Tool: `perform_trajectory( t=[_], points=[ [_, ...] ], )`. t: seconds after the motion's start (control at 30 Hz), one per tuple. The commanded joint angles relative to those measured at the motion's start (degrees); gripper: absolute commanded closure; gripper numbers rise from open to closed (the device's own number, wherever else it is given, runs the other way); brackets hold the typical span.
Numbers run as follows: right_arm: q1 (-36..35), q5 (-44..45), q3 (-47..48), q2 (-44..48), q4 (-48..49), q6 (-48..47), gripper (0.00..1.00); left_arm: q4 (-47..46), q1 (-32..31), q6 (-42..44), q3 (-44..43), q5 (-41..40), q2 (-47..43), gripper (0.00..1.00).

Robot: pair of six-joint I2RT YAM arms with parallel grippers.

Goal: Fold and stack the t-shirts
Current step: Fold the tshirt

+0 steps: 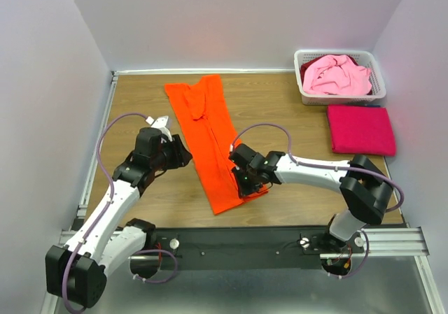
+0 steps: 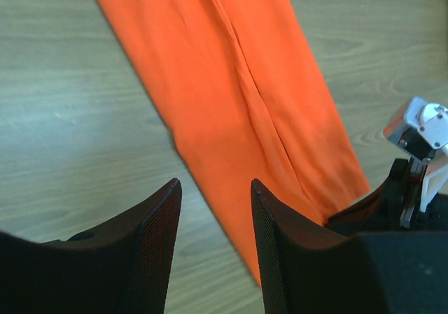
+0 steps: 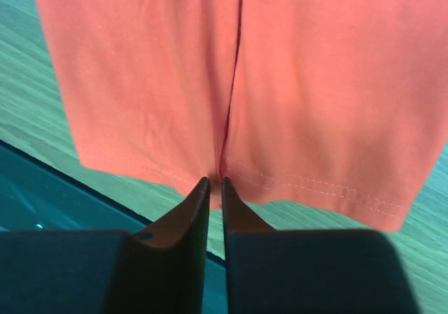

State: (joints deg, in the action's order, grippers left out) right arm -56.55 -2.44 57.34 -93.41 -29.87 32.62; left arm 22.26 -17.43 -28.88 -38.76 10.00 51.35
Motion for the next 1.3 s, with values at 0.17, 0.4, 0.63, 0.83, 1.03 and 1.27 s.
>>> perform_trajectory(
  t=[0.17,0.4,0.63,0.83,1.03,1.27],
  points=[
    [-0.31,2.0,-3.38,0.94,-0.89,2.1,0.84,0.85,-5.68,-5.21,3.6,3.88,0.85,0.49],
    [-0.14,8.21,-4.26,6.21,-2.38,2.01,0.69,3.4,-13.14,-9.26,5.1,5.38,3.92,0.48],
    [4.34,12.98,-3.99,8.85,-5.64,-1.06,0.57,7.18,-18.95,-14.18,5.01,2.04,5.07,0.49],
    [10.49,10.79,-4.61,7.63,-5.55,-4.23,0.53,9.9,-21.15,-16.12,5.54,0.11,8.13,0.49],
    [12.87,8.16,-5.31,5.52,-4.24,-6.25,0.53,10.7,-24.05,-17.43,4.22,-0.33,10.43,0.49],
    [13.4,3.93,-8.47,3.06,-1.69,-6.08,0.53,10.96,-25.81,-18.23,3.35,-0.68,12.81,0.48]
  ],
)
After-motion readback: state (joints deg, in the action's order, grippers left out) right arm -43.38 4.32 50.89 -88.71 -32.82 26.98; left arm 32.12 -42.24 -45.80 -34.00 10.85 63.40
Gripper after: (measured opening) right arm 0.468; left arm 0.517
